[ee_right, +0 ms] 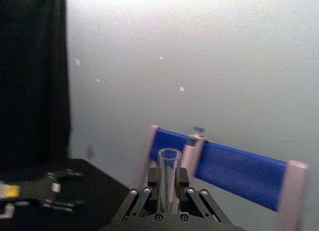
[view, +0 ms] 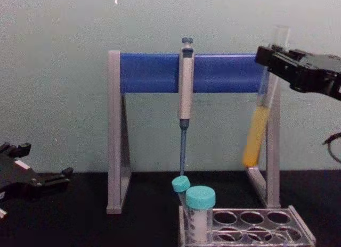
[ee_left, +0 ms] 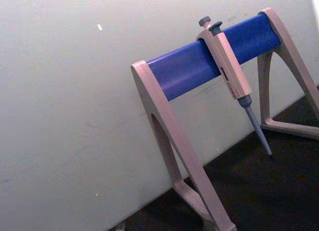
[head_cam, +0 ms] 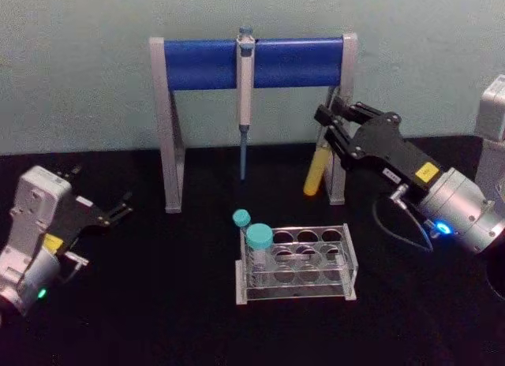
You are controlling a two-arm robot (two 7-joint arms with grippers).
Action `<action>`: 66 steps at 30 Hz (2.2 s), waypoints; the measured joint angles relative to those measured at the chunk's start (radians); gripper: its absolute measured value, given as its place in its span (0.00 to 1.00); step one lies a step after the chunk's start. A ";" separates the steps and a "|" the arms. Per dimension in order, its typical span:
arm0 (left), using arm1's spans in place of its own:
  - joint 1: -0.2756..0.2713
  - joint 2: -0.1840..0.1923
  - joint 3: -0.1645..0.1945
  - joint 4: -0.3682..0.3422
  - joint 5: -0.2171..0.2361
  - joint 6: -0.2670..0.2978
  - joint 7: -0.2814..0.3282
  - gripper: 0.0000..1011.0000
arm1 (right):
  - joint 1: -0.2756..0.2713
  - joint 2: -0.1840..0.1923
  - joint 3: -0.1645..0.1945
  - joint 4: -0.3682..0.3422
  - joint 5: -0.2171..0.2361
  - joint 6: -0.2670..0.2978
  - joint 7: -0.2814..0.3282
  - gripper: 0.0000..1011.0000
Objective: Pick up the test tube from the test tube rack, shake it, then place it back into the test tube rack.
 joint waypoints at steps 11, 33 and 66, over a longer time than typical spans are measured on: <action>0.000 0.000 0.000 0.000 0.000 0.000 0.000 0.99 | 0.023 0.051 -0.040 0.005 0.121 0.067 0.153 0.23; 0.000 0.000 0.000 0.000 0.000 0.000 0.000 0.99 | -0.021 0.104 -0.028 -0.070 -0.054 0.020 -0.080 0.23; 0.000 0.000 0.000 0.000 0.000 0.000 0.000 0.99 | -0.015 0.103 -0.050 -0.022 0.084 0.016 0.105 0.23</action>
